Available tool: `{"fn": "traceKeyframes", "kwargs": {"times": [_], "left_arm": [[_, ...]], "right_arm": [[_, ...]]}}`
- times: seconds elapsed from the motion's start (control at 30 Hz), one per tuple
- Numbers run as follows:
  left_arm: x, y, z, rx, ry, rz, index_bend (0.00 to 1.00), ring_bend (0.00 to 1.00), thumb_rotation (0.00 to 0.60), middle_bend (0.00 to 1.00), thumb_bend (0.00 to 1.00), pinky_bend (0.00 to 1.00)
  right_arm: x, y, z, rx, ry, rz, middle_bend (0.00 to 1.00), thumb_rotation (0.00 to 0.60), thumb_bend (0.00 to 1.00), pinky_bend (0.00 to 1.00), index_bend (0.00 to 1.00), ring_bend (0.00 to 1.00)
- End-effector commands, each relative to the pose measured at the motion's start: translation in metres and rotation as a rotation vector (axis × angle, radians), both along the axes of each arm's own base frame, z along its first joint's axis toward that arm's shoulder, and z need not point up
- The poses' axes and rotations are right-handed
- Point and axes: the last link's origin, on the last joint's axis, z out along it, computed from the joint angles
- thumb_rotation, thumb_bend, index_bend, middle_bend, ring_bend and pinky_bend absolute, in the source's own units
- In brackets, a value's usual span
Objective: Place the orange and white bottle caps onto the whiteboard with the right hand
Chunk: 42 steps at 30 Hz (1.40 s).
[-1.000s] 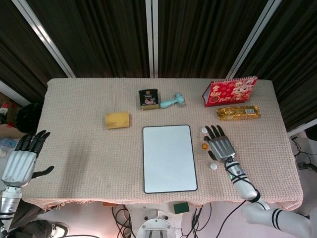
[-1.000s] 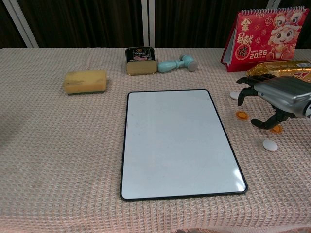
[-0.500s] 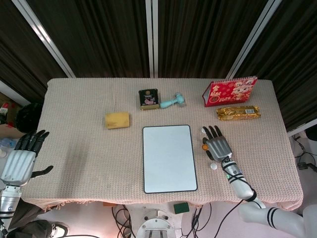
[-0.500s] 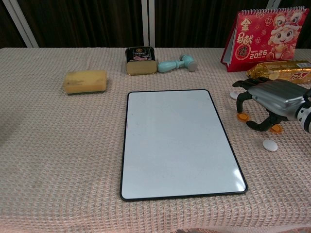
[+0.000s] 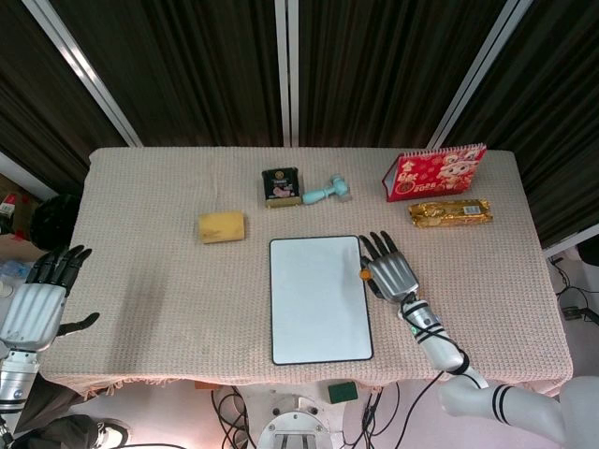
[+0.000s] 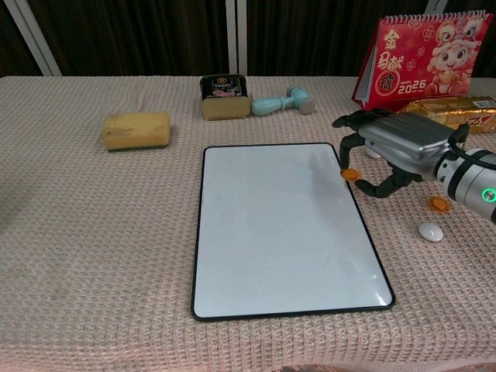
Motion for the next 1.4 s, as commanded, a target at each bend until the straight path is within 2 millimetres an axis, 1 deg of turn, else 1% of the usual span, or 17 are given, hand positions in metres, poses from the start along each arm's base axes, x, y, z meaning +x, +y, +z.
{"fn": "traceKeyframes", "kwargs": {"times": [0.03,0.23,0.37,0.47,0.5,0.57,0.67,0.7,0.73,0.87,0.93,1.03,1.1,1.23,1.3,1.4], "left_arm": [[-0.001,0.000,0.001,0.004,-0.002,0.003,0.09,0.00,0.575,0.07,0.08,0.11],[-0.004,-0.001,0.006,0.014,-0.010,0.009,0.09,0.00,0.574,0.07,0.08,0.11],[-0.005,0.000,0.008,0.018,-0.016,0.012,0.09,0.00,0.575,0.07,0.08,0.11],[-0.006,0.000,0.008,0.016,-0.019,0.013,0.09,0.00,0.575,0.07,0.08,0.11],[-0.007,0.001,0.008,0.015,-0.020,0.014,0.09,0.00,0.572,0.07,0.08,0.11],[-0.007,0.001,0.008,0.012,-0.020,0.015,0.09,0.00,0.572,0.07,0.08,0.11],[-0.007,0.000,0.008,0.011,-0.020,0.015,0.09,0.00,0.575,0.07,0.08,0.11],[-0.006,0.000,0.008,0.011,-0.020,0.014,0.09,0.00,0.574,0.07,0.08,0.11],[-0.006,0.000,0.008,0.011,-0.020,0.013,0.09,0.00,0.575,0.07,0.08,0.11],[-0.005,0.000,0.006,0.005,-0.016,0.011,0.09,0.00,0.576,0.07,0.08,0.11],[-0.005,0.000,0.006,0.003,-0.016,0.011,0.09,0.00,0.575,0.07,0.08,0.11],[-0.004,-0.001,0.006,0.005,-0.018,0.008,0.09,0.00,0.572,0.07,0.08,0.11],[-0.004,-0.001,0.007,0.007,-0.017,0.007,0.09,0.00,0.572,0.07,0.08,0.11],[-0.003,-0.001,0.005,-0.001,-0.017,0.007,0.09,0.00,0.575,0.07,0.08,0.11],[-0.003,-0.001,0.005,-0.002,-0.016,0.006,0.09,0.00,0.576,0.07,0.08,0.11],[-0.001,-0.002,0.005,-0.002,-0.016,0.003,0.09,0.00,0.573,0.07,0.08,0.11]], "right_arm": [[0.022,0.000,-0.016,0.038,-0.004,0.047,0.04,0.600,0.44,0.00,0.51,0.00],[0.055,0.001,-0.044,0.079,-0.011,0.116,0.04,0.600,0.44,0.00,0.51,0.00],[0.068,0.000,-0.052,0.069,-0.023,0.146,0.04,0.600,0.44,0.00,0.52,0.00],[0.072,0.000,-0.055,0.068,-0.020,0.155,0.03,0.600,0.44,0.00,0.50,0.00],[0.072,0.000,-0.055,0.071,-0.016,0.157,0.03,0.600,0.43,0.00,0.46,0.00],[0.072,0.001,-0.057,0.088,-0.003,0.161,0.02,0.600,0.39,0.00,0.35,0.00],[0.072,0.002,-0.057,0.123,0.018,0.157,0.00,0.600,0.32,0.00,0.14,0.00],[0.072,0.003,-0.055,0.127,0.016,0.156,0.00,0.600,0.30,0.00,0.09,0.00],[0.072,0.004,-0.053,0.126,0.014,0.157,0.00,0.600,0.29,0.00,0.05,0.00],[0.070,0.010,-0.038,0.098,-0.012,0.153,0.00,0.600,0.29,0.00,0.02,0.00],[0.064,0.015,-0.027,0.077,-0.026,0.152,0.00,0.600,0.29,0.00,0.02,0.00],[0.044,0.023,-0.002,0.024,-0.017,0.136,0.00,0.600,0.30,0.00,0.04,0.00],[0.024,0.028,0.016,-0.010,0.002,0.102,0.00,0.600,0.30,0.00,0.07,0.00],[-0.014,0.036,0.046,-0.039,0.083,0.040,0.00,0.600,0.30,0.00,0.12,0.00],[-0.031,0.039,0.058,-0.047,0.118,0.008,0.00,0.600,0.30,0.00,0.15,0.00],[-0.049,0.043,0.066,-0.044,0.115,-0.038,0.00,0.600,0.31,0.00,0.23,0.00]]}}
